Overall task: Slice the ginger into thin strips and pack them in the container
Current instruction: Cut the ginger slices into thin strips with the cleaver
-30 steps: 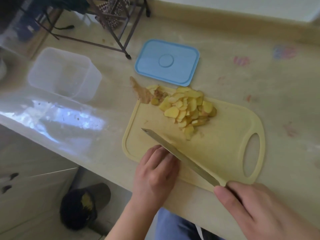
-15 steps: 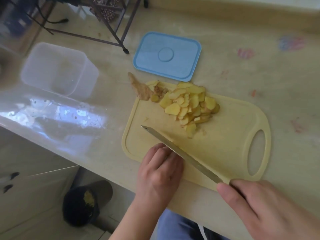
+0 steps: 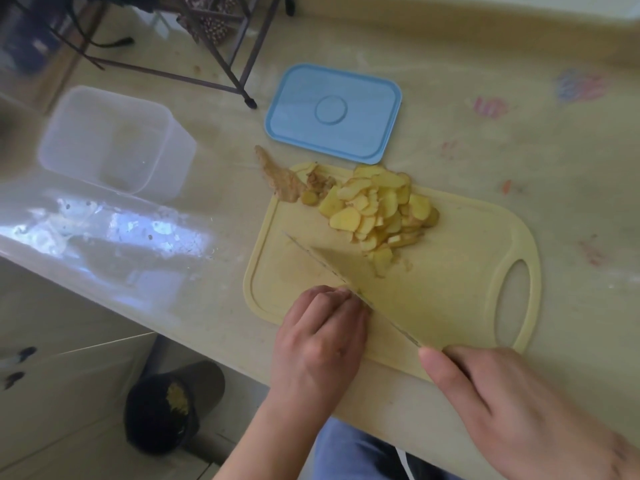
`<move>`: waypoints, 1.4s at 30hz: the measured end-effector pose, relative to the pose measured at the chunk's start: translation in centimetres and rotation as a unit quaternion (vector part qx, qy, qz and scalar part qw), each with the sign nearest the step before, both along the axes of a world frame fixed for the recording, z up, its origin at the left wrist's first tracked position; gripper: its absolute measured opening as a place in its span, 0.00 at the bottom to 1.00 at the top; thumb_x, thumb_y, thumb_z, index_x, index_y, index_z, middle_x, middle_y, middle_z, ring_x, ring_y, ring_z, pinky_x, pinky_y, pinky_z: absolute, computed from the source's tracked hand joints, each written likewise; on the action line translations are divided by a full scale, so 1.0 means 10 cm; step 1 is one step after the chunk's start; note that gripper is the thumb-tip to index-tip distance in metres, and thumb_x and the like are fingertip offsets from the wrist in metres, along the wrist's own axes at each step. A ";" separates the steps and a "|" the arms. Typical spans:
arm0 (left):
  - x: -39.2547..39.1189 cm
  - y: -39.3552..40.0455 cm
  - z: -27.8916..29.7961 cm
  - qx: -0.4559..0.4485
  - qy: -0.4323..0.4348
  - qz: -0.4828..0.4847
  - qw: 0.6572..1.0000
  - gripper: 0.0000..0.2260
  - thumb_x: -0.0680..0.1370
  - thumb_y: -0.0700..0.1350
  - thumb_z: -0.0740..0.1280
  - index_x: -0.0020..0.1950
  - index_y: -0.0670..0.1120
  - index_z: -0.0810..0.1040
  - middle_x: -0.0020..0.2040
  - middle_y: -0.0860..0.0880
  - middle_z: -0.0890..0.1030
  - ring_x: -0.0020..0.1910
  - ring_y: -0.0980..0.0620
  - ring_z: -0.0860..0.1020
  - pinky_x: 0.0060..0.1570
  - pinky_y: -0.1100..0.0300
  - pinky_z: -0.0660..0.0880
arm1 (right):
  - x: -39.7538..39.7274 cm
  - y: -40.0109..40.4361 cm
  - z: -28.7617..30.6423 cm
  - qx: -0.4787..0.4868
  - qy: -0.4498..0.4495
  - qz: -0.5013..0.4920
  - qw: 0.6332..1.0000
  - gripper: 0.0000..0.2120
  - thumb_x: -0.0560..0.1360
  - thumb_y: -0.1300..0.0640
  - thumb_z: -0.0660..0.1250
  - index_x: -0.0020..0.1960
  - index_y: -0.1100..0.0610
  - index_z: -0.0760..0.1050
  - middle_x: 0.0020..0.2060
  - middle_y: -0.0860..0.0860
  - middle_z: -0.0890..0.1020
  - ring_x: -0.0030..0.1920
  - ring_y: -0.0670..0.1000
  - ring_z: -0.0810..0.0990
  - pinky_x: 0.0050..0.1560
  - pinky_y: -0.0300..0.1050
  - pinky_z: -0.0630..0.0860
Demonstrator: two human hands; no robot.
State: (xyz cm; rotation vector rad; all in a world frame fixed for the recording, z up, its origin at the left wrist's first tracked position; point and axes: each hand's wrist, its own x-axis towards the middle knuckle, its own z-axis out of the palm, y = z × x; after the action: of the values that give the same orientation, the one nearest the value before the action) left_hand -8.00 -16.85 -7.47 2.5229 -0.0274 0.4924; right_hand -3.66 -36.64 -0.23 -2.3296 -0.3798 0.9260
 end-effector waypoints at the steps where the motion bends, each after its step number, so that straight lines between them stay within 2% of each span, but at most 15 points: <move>1: 0.01 0.00 0.01 0.002 -0.001 0.001 1.000 0.02 0.75 0.37 0.74 0.45 0.38 0.85 0.41 0.45 0.81 0.45 0.44 0.81 0.46 0.53 0.78 | -0.02 -0.02 0.02 -0.001 0.002 -0.004 1.000 0.35 0.69 0.25 0.40 0.30 0.57 0.61 0.24 0.48 0.72 0.27 0.49 0.69 0.31 0.43 0.63; 6: 0.00 0.00 0.01 0.007 -0.003 -0.003 1.000 0.02 0.73 0.36 0.75 0.45 0.38 0.85 0.41 0.44 0.81 0.43 0.44 0.80 0.43 0.54 0.78 | -0.05 -0.09 0.08 -0.019 0.002 -0.006 1.000 0.39 0.67 0.23 0.39 0.32 0.58 0.64 0.26 0.49 0.73 0.29 0.50 0.72 0.32 0.46 0.65; 10: 0.00 0.02 0.00 0.007 -0.001 -0.008 1.000 0.02 0.74 0.36 0.75 0.45 0.38 0.85 0.40 0.44 0.80 0.43 0.45 0.79 0.43 0.55 0.78 | -0.03 -0.09 0.05 -0.023 0.002 0.008 1.000 0.40 0.66 0.22 0.36 0.30 0.57 0.63 0.26 0.48 0.74 0.29 0.50 0.72 0.33 0.45 0.66; 13: 0.00 0.01 0.00 0.005 -0.002 -0.007 1.000 0.02 0.75 0.36 0.74 0.46 0.38 0.85 0.40 0.45 0.80 0.43 0.45 0.79 0.44 0.55 0.78 | -0.02 -0.06 0.02 -0.025 0.000 0.010 1.000 0.39 0.66 0.22 0.36 0.30 0.57 0.62 0.26 0.47 0.73 0.29 0.48 0.70 0.33 0.43 0.65; 18: -0.01 0.02 -0.01 -0.004 0.007 -0.005 1.000 0.04 0.75 0.38 0.75 0.47 0.38 0.86 0.44 0.45 0.83 0.47 0.46 0.81 0.51 0.56 0.78 | 0.06 0.02 -0.07 -0.006 0.007 0.005 1.000 0.35 0.69 0.25 0.39 0.28 0.55 0.61 0.23 0.47 0.70 0.26 0.48 0.68 0.30 0.39 0.64; 23: -0.01 0.03 0.01 0.004 0.019 -0.010 1.000 0.03 0.75 0.35 0.72 0.47 0.38 0.86 0.42 0.45 0.82 0.46 0.44 0.81 0.48 0.54 0.79 | -0.01 -0.02 0.03 -0.011 0.001 -0.003 1.000 0.36 0.68 0.25 0.39 0.30 0.57 0.61 0.24 0.49 0.71 0.27 0.49 0.68 0.32 0.43 0.63; 29: -0.01 0.03 0.03 0.018 0.025 -0.005 0.999 0.04 0.74 0.33 0.71 0.47 0.38 0.86 0.41 0.45 0.80 0.43 0.46 0.79 0.44 0.60 0.76 | -0.03 -0.05 0.06 -0.029 -0.003 0.014 0.999 0.38 0.67 0.23 0.36 0.30 0.57 0.62 0.27 0.47 0.73 0.30 0.50 0.71 0.32 0.43 0.63; 33: 0.00 0.03 0.03 0.006 0.024 -0.002 1.000 0.08 0.79 0.37 0.67 0.48 0.39 0.86 0.43 0.45 0.81 0.45 0.48 0.78 0.47 0.62 0.75 | 0.00 -0.03 -0.02 -0.019 0.008 0.018 1.000 0.37 0.68 0.24 0.37 0.29 0.56 0.61 0.26 0.48 0.72 0.28 0.49 0.69 0.32 0.44 0.64; 36: 0.02 0.03 0.04 -0.006 0.021 -0.002 1.000 0.10 0.80 0.40 0.65 0.48 0.38 0.86 0.43 0.45 0.81 0.46 0.48 0.79 0.48 0.60 0.77 | 0.06 0.01 -0.07 -0.010 0.008 0.019 1.000 0.36 0.69 0.25 0.38 0.29 0.56 0.61 0.24 0.47 0.71 0.27 0.49 0.68 0.31 0.42 0.64; 42: 0.01 0.03 0.06 0.005 0.043 0.015 0.999 0.04 0.74 0.35 0.71 0.45 0.40 0.86 0.42 0.47 0.81 0.42 0.48 0.79 0.43 0.60 0.77 | -0.02 0.01 0.05 -0.012 0.003 0.011 1.000 0.36 0.69 0.25 0.38 0.29 0.57 0.62 0.26 0.47 0.73 0.28 0.48 0.69 0.32 0.43 0.63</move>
State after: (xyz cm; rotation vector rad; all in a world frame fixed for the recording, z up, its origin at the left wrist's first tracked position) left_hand -7.87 -16.55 -6.83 2.5552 0.0412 0.3963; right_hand -3.90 -36.56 0.26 -2.3490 -0.3952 0.9525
